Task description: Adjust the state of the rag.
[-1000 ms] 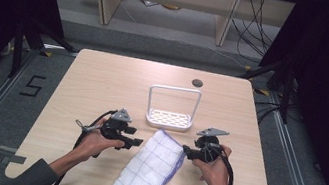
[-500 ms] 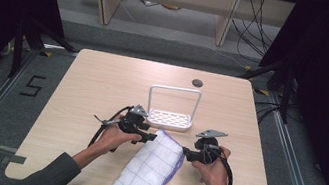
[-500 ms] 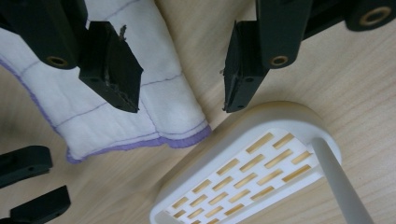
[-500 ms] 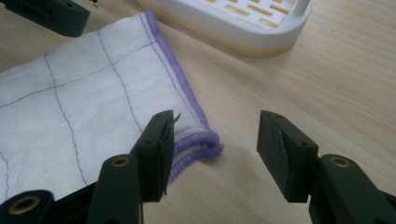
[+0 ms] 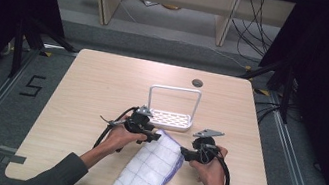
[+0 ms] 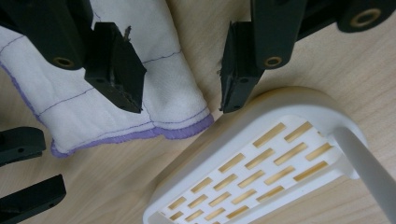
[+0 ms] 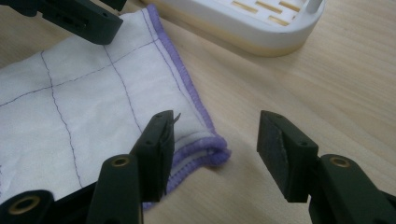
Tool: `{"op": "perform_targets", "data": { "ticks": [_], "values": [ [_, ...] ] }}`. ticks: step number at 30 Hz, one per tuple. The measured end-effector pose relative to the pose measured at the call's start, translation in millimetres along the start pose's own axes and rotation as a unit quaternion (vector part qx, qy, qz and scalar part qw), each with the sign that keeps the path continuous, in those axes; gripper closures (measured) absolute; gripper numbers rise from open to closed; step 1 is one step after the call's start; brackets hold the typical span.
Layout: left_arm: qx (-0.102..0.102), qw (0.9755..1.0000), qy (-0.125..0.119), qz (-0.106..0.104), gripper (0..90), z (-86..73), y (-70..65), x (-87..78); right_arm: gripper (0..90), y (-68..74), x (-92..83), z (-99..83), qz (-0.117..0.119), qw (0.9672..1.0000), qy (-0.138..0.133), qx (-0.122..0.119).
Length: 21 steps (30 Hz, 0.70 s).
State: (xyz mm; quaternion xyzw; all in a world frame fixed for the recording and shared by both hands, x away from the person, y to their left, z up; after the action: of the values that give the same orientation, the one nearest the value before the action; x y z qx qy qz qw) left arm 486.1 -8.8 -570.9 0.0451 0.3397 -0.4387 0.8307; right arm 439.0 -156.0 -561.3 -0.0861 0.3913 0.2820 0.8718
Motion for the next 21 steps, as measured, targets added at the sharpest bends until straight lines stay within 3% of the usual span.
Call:
{"op": "perform_targets", "data": {
  "ticks": [5,8,11,12,21],
  "values": [
    [0.004,0.9999,0.013,-0.002,49.5,-2.8,1.1,3.7,47.3,1.3,1.8,-1.5,0.002,1.0000,0.007,0.004],
    [-0.004,1.0000,0.007,-0.001,50.2,-1.4,0.2,7.2,47.3,1.6,1.8,-1.9,0.003,0.9999,0.008,0.009],
    [0.008,0.9998,0.016,-0.002,51.2,-2.1,0.3,8.0,47.3,1.0,1.8,-1.6,0.002,0.9999,0.007,0.008],
    [0.002,1.0000,0.009,0.000,51.3,-0.7,-0.5,9.5,47.3,1.3,1.7,-1.8,0.003,0.9999,0.008,0.010],
    [0.013,0.9998,0.012,-0.001,56.1,-0.9,-1.8,12.5,47.3,-0.1,4.7,-2.5,0.001,1.0000,0.008,0.004]
  ]
}}
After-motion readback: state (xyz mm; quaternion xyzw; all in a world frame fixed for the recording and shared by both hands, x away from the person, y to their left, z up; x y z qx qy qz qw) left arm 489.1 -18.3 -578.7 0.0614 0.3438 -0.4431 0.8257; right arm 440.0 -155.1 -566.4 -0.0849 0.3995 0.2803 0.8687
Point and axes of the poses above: each handheld gripper's, and its own axes: x roughly forward along the jaws, z roughly out of its top, y roughly to its left, the point moved 10 cm from there along x, roughly forward along the jaws, and after that the axes turned 4 degrees about -y, right-handed, at the moved point
